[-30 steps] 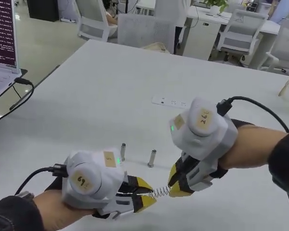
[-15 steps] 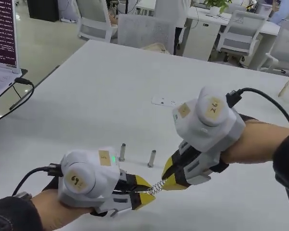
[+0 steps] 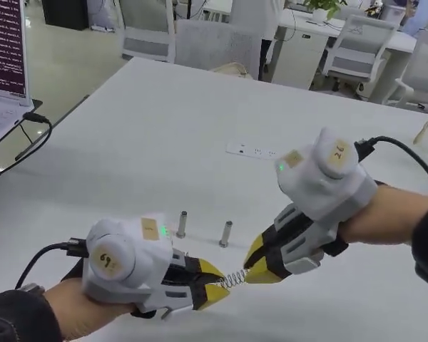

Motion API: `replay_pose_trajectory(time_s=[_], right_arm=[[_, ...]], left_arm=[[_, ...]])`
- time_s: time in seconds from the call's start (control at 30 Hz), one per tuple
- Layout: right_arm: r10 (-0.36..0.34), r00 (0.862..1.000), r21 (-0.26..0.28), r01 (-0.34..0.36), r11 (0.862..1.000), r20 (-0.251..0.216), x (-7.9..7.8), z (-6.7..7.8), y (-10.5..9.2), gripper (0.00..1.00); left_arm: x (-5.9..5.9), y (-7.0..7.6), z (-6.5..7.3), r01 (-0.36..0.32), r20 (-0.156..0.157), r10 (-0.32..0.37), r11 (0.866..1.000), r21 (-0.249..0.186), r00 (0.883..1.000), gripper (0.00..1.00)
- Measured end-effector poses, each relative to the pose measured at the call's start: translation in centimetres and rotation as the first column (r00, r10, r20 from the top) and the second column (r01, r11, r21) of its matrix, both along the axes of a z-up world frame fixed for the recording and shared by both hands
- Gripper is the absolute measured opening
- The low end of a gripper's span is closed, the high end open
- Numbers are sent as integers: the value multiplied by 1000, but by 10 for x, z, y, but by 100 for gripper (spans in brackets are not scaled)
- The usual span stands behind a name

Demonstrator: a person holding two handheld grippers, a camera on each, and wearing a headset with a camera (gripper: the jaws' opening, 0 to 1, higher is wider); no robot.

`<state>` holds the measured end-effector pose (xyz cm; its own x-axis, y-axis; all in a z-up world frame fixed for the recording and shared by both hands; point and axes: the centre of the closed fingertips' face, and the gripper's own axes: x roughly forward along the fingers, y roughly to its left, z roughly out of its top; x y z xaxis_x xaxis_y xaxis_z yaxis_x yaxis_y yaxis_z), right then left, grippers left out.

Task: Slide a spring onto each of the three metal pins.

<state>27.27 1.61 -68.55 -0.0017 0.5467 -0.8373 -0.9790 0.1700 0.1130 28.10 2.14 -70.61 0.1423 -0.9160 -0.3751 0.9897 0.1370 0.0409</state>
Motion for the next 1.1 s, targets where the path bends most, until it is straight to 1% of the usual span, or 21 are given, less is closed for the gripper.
replay_pose_trajectory(time_s=[0.1, 0.17, 0.2, 0.23, 0.3, 0.4, 0.5, 0.57, 0.67, 0.93, 1.03, 1.1], right_arm=[[-10, 1000, 19, 10, 1000, 2, 2, 0, 0, 10], [-19, 1000, 36, 19, 999, -7, 2, 1, -1, 10], [-19, 1000, 40, 20, 999, -5, 2, 0, -1, 11], [-26, 1000, 56, 26, 998, -6, 2, 1, -1, 13], [-27, 999, 78, 29, 997, -25, -1, 2, 1, 14], [-25, 999, 82, 26, 996, -20, -1, 0, 4, 14], [-20, 1000, 98, 21, 995, -19, -2, -1, 8, 14], [-25, 999, 122, 28, 992, -23, -1, -1, 12, 14], [-32, 999, 139, 34, 990, -17, 1, -1, 16, 14], [-32, 999, 150, 32, 988, -2, 2, -1, 21, 12], [-32, 999, 152, 31, 988, 5, 3, -1, 22, 10], [-34, 999, 157, 33, 987, 7, 3, 0, 23, 9]], left_arm=[[0, 0, -1, 0, -3, 0, 1000, 4, 1000, 1], [0, 1, 0, -3, -5, 3, 1000, 1, 1000, 1], [0, 1, 0, -3, -5, 3, 1000, 1, 1000, 1], [0, 1, 0, -2, -4, 2, 1000, 0, 1000, 1], [0, 1, 0, -3, -5, 3, 1000, 1, 1000, 1], [0, 0, 0, -4, -6, 4, 1000, -3, 1000, 1], [0, -1, 4, -5, -11, 5, 1000, -19, 1000, 1], [2, 0, 8, -17, -26, 16, 999, -43, 1000, 1], [3, 0, 12, -28, -35, 26, 998, -62, 999, 1], [2, -1, 12, -29, -40, 26, 997, -70, 999, 1], [3, -1, 15, -33, -46, 29, 996, -81, 999, 1], [3, 0, 15, -33, -43, 29, 996, -80, 999, 1]])
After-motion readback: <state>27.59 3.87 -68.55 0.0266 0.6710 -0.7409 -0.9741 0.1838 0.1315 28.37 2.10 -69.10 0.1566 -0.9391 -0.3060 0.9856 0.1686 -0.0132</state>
